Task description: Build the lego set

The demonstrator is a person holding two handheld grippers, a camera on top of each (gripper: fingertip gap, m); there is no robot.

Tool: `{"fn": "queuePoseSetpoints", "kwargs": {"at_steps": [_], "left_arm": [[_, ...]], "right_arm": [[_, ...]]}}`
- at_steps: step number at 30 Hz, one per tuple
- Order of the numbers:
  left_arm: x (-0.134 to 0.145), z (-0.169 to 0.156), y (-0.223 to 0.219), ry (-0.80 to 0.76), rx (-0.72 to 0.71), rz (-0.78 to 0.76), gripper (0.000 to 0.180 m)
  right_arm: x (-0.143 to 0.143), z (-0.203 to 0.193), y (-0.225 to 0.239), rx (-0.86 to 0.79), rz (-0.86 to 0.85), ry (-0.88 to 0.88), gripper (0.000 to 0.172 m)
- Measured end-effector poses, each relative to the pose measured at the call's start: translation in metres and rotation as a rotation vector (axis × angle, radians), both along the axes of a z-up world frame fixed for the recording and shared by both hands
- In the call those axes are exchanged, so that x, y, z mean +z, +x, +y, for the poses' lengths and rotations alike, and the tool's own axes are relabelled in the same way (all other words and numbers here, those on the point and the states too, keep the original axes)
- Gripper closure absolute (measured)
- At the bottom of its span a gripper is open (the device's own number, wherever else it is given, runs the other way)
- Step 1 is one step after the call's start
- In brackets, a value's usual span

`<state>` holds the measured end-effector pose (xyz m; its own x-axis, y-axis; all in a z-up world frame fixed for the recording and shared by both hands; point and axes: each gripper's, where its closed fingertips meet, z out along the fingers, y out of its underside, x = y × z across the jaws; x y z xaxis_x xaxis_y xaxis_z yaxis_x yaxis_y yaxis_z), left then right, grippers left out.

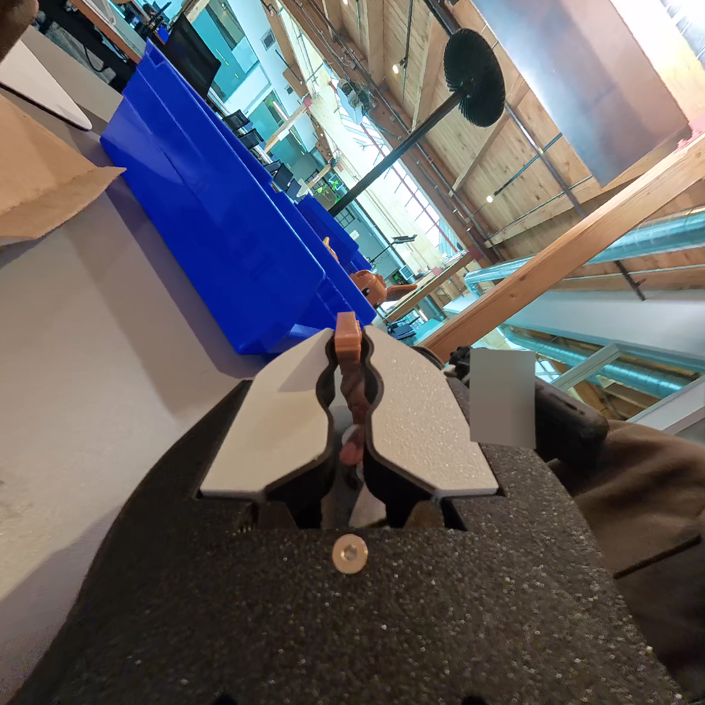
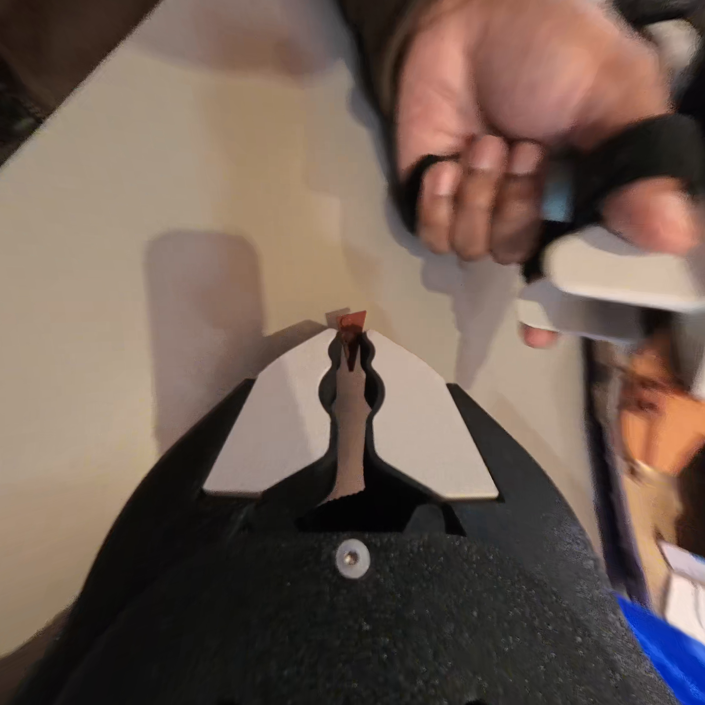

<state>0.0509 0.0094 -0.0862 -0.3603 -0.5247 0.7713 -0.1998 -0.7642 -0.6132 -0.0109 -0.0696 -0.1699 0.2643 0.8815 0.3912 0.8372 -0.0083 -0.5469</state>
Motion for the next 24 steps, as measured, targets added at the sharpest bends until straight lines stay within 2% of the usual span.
{"fn": "queuePoseSetpoints", "kwargs": {"at_steps": [5,8,13,24], "left_arm": [[-0.001,0.0,0.0,-0.114,-0.019,0.013,0.17],[-0.003,-0.005,0.001,-0.161,-0.04,0.031,0.171],[-0.004,-0.011,0.001,-0.193,-0.058,0.039,0.17],[-0.005,-0.017,0.002,-0.279,-0.108,0.05,0.17]], "right_arm": [[0.067,0.038,0.03,-0.249,0.184,0.264,0.163],[0.089,0.05,0.049,-0.379,0.237,0.348,0.163],[0.086,0.058,0.059,-0.471,0.222,0.341,0.163],[0.081,0.06,0.063,-0.516,0.233,0.28,0.163]]}}
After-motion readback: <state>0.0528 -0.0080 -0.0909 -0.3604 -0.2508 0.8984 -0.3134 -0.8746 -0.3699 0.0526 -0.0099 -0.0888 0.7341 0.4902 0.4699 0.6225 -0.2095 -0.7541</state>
